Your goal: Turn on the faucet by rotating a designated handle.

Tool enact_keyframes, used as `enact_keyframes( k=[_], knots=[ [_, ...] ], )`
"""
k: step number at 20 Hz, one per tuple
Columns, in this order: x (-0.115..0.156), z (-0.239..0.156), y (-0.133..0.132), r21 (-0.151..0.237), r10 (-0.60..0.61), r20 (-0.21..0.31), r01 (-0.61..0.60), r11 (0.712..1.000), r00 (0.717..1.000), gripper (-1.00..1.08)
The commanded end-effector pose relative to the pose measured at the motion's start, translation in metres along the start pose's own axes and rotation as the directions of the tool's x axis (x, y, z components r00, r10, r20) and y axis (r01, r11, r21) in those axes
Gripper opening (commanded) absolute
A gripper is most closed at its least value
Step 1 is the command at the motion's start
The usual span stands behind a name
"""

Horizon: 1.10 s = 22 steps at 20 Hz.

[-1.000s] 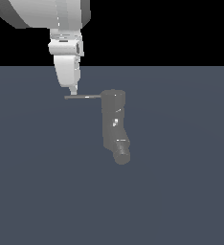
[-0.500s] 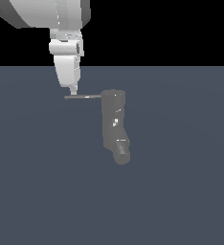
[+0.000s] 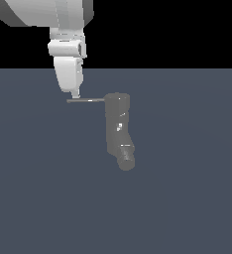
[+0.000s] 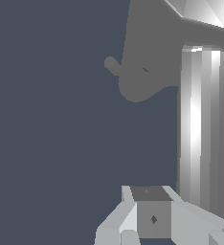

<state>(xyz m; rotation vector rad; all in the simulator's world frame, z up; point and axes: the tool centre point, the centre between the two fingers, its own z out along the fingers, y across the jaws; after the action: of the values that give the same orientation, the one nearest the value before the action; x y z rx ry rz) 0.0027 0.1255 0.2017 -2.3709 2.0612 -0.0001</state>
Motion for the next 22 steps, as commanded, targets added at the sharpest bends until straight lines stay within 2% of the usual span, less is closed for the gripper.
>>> enact_keyframes(
  k=[1, 22],
  knots=[
    [0.0, 0.0, 0.007, 0.0, 0.0, 0.0, 0.0, 1.0, 1.0, -1.0],
    [0.002, 0.0, 0.069, 0.0, 0.0, 0.0, 0.0, 1.0, 1.0, -1.0]
  ],
)
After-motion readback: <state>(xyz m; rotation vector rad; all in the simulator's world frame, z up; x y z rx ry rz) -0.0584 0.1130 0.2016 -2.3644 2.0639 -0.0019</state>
